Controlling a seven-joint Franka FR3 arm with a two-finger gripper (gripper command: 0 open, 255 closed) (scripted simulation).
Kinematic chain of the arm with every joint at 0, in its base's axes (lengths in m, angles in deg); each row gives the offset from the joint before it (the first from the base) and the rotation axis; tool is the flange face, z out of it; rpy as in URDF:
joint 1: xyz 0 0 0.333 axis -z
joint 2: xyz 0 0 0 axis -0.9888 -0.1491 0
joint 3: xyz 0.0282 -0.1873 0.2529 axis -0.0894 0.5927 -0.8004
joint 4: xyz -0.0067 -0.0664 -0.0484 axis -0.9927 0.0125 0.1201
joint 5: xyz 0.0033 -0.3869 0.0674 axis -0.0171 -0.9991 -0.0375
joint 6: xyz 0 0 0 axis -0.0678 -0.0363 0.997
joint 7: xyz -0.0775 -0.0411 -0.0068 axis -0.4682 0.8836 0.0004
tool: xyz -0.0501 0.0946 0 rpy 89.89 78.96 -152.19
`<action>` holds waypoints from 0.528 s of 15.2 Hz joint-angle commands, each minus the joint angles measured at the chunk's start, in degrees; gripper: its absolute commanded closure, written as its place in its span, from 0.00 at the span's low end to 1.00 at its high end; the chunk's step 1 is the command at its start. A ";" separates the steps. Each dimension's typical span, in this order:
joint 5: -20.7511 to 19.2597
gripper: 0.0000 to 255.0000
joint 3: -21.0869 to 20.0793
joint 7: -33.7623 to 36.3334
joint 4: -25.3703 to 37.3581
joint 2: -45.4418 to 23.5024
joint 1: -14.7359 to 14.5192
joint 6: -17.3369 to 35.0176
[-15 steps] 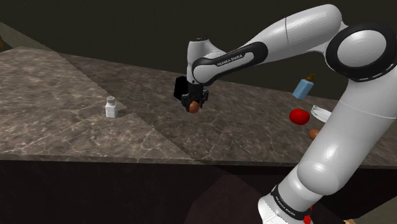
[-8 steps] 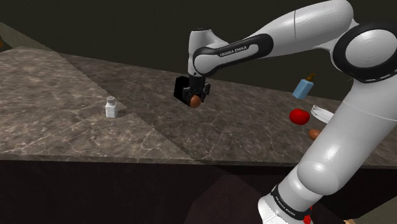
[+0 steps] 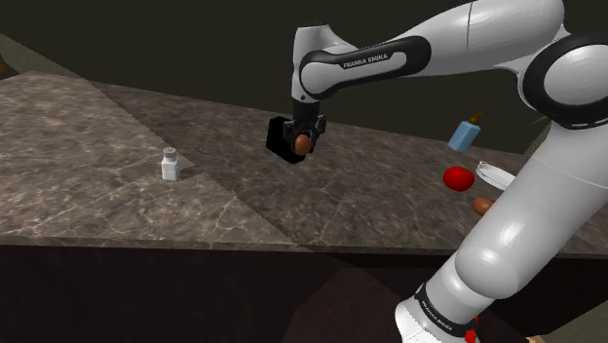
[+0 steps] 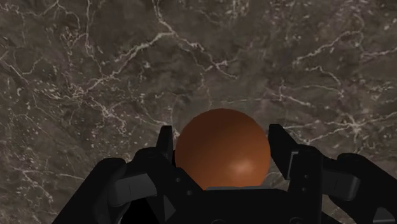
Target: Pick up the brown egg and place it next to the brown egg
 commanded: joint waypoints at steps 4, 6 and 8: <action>0.51 1.00 -0.12 -0.65 2.79 0.81 -0.10 -3.54; 0.61 1.00 -0.13 -0.82 3.36 1.01 -0.11 -4.28; 1.23 1.00 0.95 -3.16 -0.65 4.32 1.10 -3.04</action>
